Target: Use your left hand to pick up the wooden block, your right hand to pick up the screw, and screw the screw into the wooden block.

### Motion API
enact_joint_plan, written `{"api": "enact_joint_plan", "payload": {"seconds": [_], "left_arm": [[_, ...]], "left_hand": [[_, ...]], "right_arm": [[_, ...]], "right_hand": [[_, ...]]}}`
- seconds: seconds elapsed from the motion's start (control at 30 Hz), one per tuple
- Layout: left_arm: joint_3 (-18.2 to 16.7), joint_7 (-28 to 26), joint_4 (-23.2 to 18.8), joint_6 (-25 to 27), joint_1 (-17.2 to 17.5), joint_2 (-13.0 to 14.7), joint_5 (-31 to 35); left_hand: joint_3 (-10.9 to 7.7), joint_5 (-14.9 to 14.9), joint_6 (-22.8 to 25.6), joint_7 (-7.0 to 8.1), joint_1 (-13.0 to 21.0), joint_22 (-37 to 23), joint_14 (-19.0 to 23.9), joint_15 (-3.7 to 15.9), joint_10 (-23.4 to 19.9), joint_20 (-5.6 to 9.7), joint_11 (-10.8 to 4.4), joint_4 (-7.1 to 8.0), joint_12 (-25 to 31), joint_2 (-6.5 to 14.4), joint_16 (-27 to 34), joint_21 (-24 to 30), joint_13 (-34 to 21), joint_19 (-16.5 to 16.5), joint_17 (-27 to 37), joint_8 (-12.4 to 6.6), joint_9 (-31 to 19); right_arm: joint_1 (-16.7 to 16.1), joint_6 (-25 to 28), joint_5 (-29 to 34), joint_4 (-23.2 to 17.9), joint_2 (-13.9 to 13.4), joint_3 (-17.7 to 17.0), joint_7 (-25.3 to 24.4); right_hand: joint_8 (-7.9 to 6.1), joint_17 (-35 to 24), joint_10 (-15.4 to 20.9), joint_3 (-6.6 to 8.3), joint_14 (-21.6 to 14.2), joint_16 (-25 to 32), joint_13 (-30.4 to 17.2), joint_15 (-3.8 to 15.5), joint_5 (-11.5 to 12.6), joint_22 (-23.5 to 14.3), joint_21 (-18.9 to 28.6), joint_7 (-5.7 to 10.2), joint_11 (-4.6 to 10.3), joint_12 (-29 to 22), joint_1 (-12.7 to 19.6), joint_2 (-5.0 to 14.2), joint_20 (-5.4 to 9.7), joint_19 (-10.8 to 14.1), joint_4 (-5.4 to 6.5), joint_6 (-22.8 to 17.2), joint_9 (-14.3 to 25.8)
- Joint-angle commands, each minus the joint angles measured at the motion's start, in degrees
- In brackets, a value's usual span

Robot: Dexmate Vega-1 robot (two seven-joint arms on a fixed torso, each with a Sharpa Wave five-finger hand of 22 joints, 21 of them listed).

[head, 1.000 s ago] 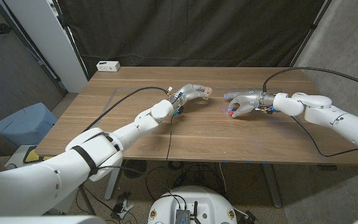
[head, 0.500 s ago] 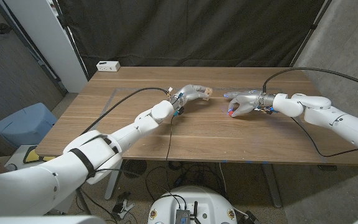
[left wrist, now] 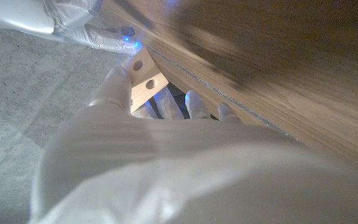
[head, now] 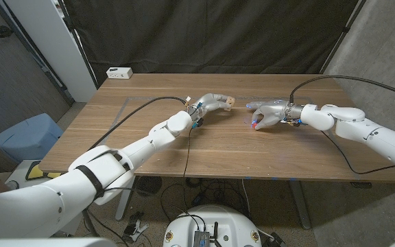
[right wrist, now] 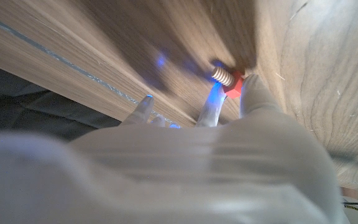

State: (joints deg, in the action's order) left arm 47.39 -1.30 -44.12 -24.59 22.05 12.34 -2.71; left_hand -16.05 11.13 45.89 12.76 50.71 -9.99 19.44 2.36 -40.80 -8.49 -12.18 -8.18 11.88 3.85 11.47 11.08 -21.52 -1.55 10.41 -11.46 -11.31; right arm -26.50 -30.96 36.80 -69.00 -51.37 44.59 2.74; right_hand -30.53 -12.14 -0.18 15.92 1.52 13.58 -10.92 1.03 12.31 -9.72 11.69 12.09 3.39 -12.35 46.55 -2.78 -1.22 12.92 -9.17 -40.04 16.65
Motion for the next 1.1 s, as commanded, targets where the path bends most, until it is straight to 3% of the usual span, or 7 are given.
{"api": "enact_joint_plan", "payload": {"seconds": [0.03,0.73,1.1], "left_arm": [[-0.2,-0.2,-2.2,1.2,1.0,0.8,0.1],[-0.2,0.1,-0.7,0.6,0.6,0.2,0.0],[-0.1,0.4,0.5,0.0,0.2,-0.2,-0.2]], "left_hand": [[-0.45,0.3,0.6,0.04,-0.6,-0.2,0.5,4.95,0.0,0.08,-0.17,0.01,0.3,0.1,-0.1,0.2,-0.2,-0.3,0.0,-0.33,-0.1],[-0.53,0.3,0.7,0.04,-0.7,-0.2,0.5,4.91,0.2,0.07,-0.17,-0.06,0.3,0.1,-0.1,0.2,-0.1,-0.3,0.0,-0.34,-0.1],[-0.57,0.3,0.8,0.04,-0.7,-0.2,0.5,4.83,0.2,0.03,-0.16,-0.12,0.3,0.1,-0.1,0.2,-0.1,-0.3,0.0,-0.37,-0.1]], "right_arm": [[-0.7,0.5,0.4,-0.3,-0.1,-0.3,-1.4],[-1.2,0.5,-1.6,-0.5,0.0,-1.1,-1.5],[-2.8,0.8,-6.1,-0.7,0.2,-2.9,-1.5]], "right_hand": [[-0.52,-0.3,0.8,0.58,-0.5,0.3,-0.2,0.1,0.2,-0.3,0.3,-0.2,0.15,-0.6,0.8,0.11,0.15,0.6,0.11,-0.9,0.2],[-1.42,-0.5,1.3,0.75,-0.8,0.2,-0.2,0.13,0.1,-0.3,0.2,-0.62,0.29,-0.4,0.9,0.13,0.28,1.0,0.3,-2.3,0.3],[-1.7,-0.6,1.6,0.79,-0.8,0.2,-0.2,0.18,0.1,-0.3,0.2,-0.83,0.31,-0.3,0.8,0.13,0.34,1.2,0.39,-2.6,0.4]]}}
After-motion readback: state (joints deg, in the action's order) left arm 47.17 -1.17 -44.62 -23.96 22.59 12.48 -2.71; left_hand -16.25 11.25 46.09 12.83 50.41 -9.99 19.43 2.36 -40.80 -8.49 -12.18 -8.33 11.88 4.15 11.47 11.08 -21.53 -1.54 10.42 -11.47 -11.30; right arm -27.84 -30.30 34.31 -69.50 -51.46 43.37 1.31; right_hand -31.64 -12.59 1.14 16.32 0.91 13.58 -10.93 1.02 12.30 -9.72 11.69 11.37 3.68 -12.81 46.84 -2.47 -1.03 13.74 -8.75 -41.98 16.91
